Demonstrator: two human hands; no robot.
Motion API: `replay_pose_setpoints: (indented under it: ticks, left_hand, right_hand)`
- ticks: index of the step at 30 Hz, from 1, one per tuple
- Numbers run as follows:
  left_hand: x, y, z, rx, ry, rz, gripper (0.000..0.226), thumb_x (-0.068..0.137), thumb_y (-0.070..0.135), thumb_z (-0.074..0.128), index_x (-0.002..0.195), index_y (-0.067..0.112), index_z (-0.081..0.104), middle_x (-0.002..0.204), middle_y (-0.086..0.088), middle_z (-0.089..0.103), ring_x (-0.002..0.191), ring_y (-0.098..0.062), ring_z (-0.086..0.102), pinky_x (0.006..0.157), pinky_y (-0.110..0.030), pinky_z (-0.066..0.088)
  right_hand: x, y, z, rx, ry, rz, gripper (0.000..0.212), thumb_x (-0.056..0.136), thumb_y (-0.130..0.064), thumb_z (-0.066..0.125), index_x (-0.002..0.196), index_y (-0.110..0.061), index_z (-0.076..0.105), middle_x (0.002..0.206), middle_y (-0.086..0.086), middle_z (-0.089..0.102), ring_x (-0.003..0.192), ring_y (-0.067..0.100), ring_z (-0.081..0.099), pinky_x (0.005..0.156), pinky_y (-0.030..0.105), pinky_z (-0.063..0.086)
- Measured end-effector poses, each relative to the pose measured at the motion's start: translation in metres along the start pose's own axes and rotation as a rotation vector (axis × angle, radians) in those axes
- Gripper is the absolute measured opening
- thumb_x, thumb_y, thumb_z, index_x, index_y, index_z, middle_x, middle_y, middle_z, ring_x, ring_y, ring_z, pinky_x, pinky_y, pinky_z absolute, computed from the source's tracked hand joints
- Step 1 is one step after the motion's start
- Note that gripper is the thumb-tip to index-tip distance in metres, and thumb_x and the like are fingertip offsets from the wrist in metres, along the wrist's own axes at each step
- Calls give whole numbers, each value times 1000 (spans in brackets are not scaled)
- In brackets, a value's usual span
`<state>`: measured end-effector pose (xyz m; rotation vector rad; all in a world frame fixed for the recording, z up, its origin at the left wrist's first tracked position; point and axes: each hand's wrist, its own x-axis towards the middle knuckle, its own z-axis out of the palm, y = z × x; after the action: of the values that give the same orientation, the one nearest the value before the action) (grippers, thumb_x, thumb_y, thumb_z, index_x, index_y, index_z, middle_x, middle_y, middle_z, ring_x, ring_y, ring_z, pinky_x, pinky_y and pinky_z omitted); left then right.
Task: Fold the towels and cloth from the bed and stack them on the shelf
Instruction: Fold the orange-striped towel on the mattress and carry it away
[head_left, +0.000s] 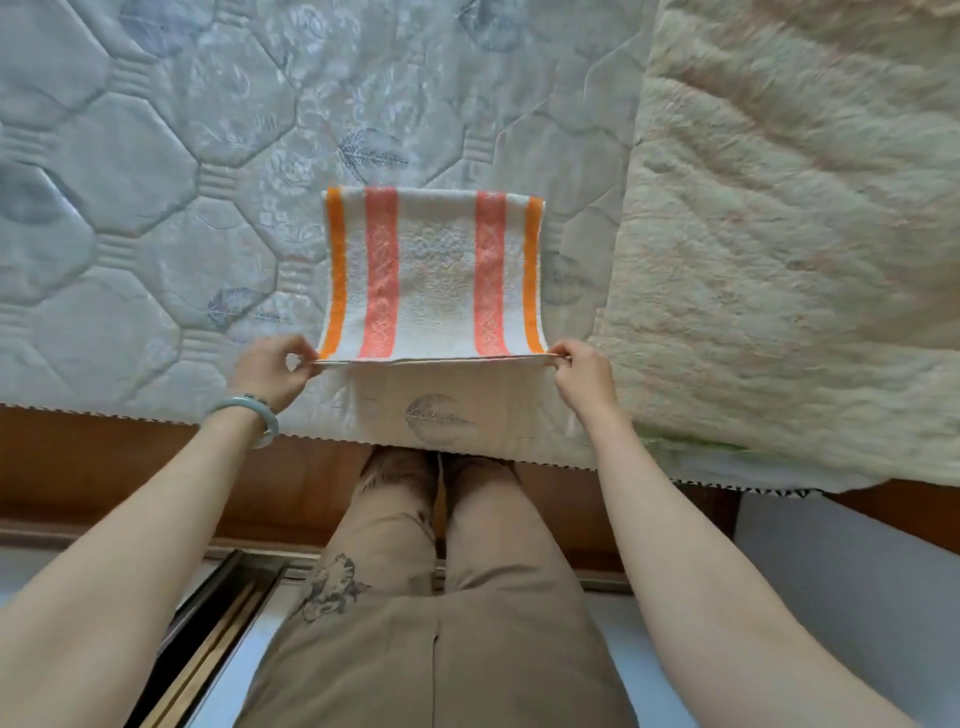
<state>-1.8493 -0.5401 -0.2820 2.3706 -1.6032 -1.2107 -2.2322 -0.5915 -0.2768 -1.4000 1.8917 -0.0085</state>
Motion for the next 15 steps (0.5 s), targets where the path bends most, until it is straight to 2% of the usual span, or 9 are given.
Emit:
replay_pose_setpoints:
  ticks: [2,5,8,10,12,13,15]
  left_hand:
    - [-9,-12,8,10,-78,-3,10,78,18,76,79,19,66,83,-4,68,85,-29,62,79,-47,52]
    - [-8,-13,9,-44,-78,2,8,79,17,75,82,17,68,85,-4,69,86,-27,63,82,-43,52]
    - [12,2,-2,-187,2,-21,10,80,15,75,89,14,70,86,-4,68,86,-21,64,83,-35,52]
    - [34,13,-11,-291,70,-39,13,80,13,74,93,14,71,88,-5,69,84,-18,64,80,-24,53]
    - [59,23,-18,-363,137,-35,15,82,12,72,97,13,71,88,-7,69,81,-14,63,78,-21,52]
    - [75,27,-21,-391,172,-32,16,83,12,71,99,10,71,87,-6,68,78,-9,63,78,-21,51]
    - [101,34,-26,-459,225,-22,19,84,12,70,103,6,70,82,1,66,72,5,60,75,-12,50]
  right_hand:
    - [-11,16,11,-13,-71,48,22,88,-3,54,103,-7,70,105,15,70,102,31,60,84,30,43]
    - [-11,22,19,11,-46,72,21,88,-5,55,102,-9,70,104,12,71,100,29,61,84,31,44]
    - [12,7,18,171,31,130,19,88,-6,54,99,-11,70,99,9,71,91,21,61,82,28,46]
    - [39,-11,14,277,101,122,18,88,-5,54,97,-10,69,96,9,70,88,18,60,81,28,47]
    - [72,-30,12,356,170,102,17,88,-5,54,95,-10,69,90,8,69,84,16,59,74,25,46]
    - [91,-41,12,385,197,99,17,88,-5,54,94,-11,69,87,5,67,82,15,58,70,22,45]
    - [121,-56,11,415,250,97,18,87,-6,53,94,-11,69,87,4,68,82,13,58,69,20,45]
